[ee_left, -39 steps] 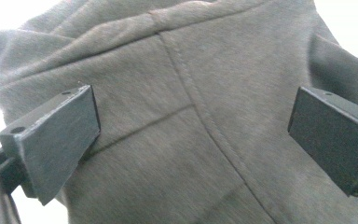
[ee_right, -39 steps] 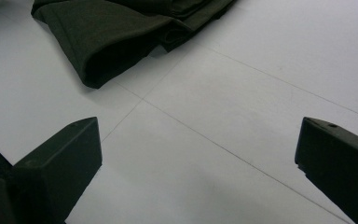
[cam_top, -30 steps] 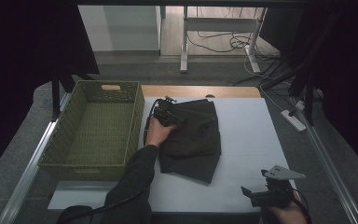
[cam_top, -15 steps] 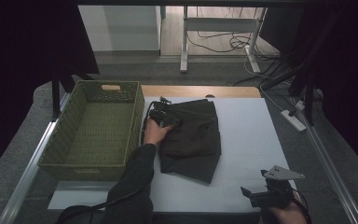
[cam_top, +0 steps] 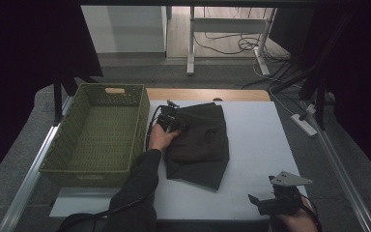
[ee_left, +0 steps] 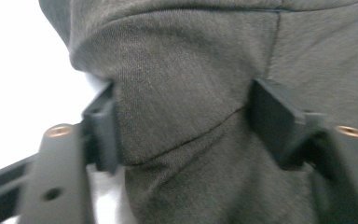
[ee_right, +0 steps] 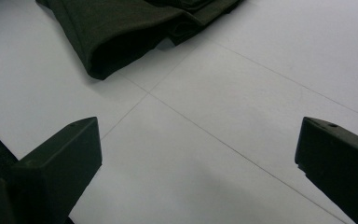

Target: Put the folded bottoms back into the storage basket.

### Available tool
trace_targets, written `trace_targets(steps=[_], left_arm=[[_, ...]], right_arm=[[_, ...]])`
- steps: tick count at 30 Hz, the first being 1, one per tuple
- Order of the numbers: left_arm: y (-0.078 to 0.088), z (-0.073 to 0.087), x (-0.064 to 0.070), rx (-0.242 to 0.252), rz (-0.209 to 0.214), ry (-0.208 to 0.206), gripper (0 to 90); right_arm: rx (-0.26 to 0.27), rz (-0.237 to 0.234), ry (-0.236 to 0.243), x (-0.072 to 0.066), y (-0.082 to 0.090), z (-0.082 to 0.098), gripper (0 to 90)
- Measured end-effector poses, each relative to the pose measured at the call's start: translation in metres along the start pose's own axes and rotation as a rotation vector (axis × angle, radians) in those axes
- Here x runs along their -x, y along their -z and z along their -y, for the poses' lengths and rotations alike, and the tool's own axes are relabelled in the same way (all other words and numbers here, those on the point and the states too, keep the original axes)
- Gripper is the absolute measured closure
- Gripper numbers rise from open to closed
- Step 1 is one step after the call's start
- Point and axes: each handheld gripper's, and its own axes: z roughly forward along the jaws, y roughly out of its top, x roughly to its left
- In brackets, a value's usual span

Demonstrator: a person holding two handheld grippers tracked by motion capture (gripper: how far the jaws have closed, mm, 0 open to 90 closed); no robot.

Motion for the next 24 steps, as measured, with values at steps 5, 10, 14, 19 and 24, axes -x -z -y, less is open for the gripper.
trace_targets(steps=[5,10,14,19,24], left_arm=[[0.002,0.001,0.003,0.009,-0.006,-0.017,59.0],[0.004,0.001,0.007,0.01,-0.026,-0.032,64.7],[0.003,0.001,0.008,0.011,-0.036,-0.038,65.0],[0.004,0.001,0.008,0.008,-0.039,-0.041,64.9],[0.004,0.001,0.009,0.008,-0.043,-0.038,64.9]], right_arm=[[0.012,-0.017,-0.02,0.0,-0.002,-0.004,0.9],[0.031,-0.023,-0.009,-0.003,-0.008,-0.015,1.0],[0.022,-0.02,-0.001,-0.002,-0.014,-0.019,1.0],[0.021,-0.031,0.001,0.001,-0.023,-0.027,1.0],[-0.004,-0.027,-0.015,0.001,-0.036,-0.041,0.0]])
